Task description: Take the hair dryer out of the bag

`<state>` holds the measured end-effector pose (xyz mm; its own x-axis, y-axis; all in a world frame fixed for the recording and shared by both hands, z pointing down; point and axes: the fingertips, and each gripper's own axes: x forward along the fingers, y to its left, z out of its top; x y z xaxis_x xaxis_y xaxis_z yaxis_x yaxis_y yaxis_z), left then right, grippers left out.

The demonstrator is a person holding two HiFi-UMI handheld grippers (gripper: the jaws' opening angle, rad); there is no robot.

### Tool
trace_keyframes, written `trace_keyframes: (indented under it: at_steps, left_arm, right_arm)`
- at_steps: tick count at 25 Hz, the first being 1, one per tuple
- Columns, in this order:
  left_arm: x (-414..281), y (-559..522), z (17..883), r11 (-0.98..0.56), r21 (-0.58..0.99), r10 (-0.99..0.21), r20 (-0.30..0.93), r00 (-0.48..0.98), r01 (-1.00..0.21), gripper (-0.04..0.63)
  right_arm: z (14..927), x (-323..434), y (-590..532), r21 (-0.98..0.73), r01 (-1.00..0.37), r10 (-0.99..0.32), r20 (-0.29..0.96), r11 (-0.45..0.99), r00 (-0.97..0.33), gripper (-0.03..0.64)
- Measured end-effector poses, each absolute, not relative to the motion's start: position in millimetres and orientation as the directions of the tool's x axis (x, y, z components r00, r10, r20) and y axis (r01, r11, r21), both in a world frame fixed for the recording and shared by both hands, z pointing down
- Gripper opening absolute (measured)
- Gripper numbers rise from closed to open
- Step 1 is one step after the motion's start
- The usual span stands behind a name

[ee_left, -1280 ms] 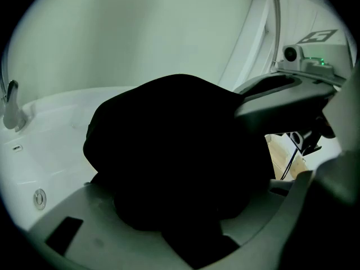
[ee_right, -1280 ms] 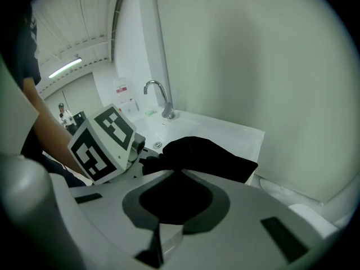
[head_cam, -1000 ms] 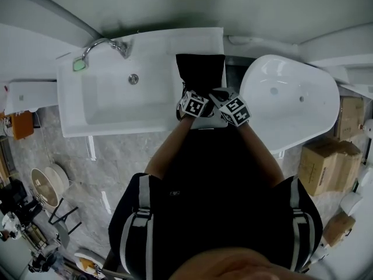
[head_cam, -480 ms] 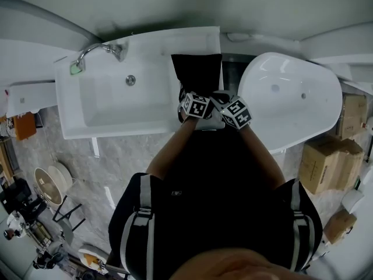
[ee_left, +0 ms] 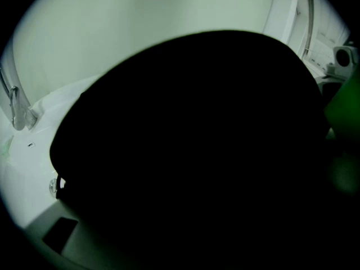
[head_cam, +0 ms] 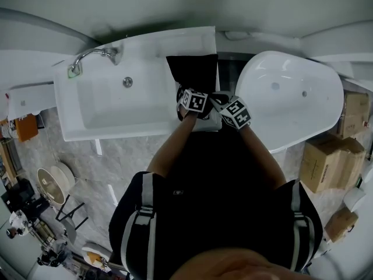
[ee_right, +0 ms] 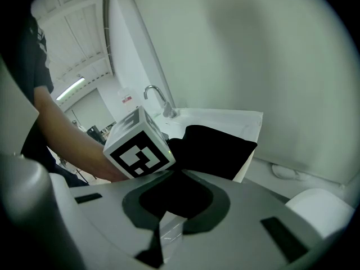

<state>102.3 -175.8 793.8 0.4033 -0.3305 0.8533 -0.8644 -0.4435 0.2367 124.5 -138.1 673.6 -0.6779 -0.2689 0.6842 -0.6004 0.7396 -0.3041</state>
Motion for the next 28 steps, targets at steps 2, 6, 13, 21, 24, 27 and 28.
trace_keyframes:
  at_steps: [2, 6, 13, 21, 24, 27, 28]
  left_arm:
    - [102.4, -177.9, 795.2, -0.439, 0.223, -0.322, 0.865, 0.384, -0.871, 0.242]
    - [93.2, -187.4, 787.7, -0.407, 0.251, -0.340, 0.850, 0.401, -0.878, 0.223]
    - [89.1, -187.3, 769.2, -0.321, 0.522, -0.337, 0.717, 0.610, -0.790, 0.199]
    - [93.7, -169.8, 739.2, -0.283, 0.791, -0.285, 0.470, 0.835, -0.542, 0.201]
    - [88.8, -160.4, 728.0, -0.290, 0.839, -0.269, 0.389, 0.881, -0.459, 0.201]
    - [81.4, -151.0, 717.0, -0.324, 0.859, -0.255, 0.325, 0.911, -0.397, 0.201]
    - [77.8, -148.0, 714.7, -0.339, 0.857, -0.251, 0.314, 0.915, -0.387, 0.201]
  right_arm:
    - [675.1, 126.0, -137.1, -0.308, -0.598, -0.264, 0.685, 0.739, -0.679, 0.080]
    - [675.2, 126.8, -134.7, -0.309, -0.592, -0.256, 0.687, 0.745, -0.680, 0.080]
    - [666.3, 117.2, -132.0, -0.308, -0.580, -0.258, 0.673, 0.754, -0.693, 0.080]
    - [664.3, 112.7, -129.5, -0.300, -0.598, -0.292, 0.658, 0.744, -0.694, 0.080]
    - [661.1, 107.0, -124.4, -0.318, -0.594, -0.289, 0.647, 0.739, -0.706, 0.080]
    - [656.0, 97.4, -113.7, -0.371, -0.555, -0.244, 0.622, 0.745, -0.744, 0.100]
    - [653.6, 94.2, -110.0, -0.386, -0.541, -0.234, 0.609, 0.748, -0.758, 0.115]
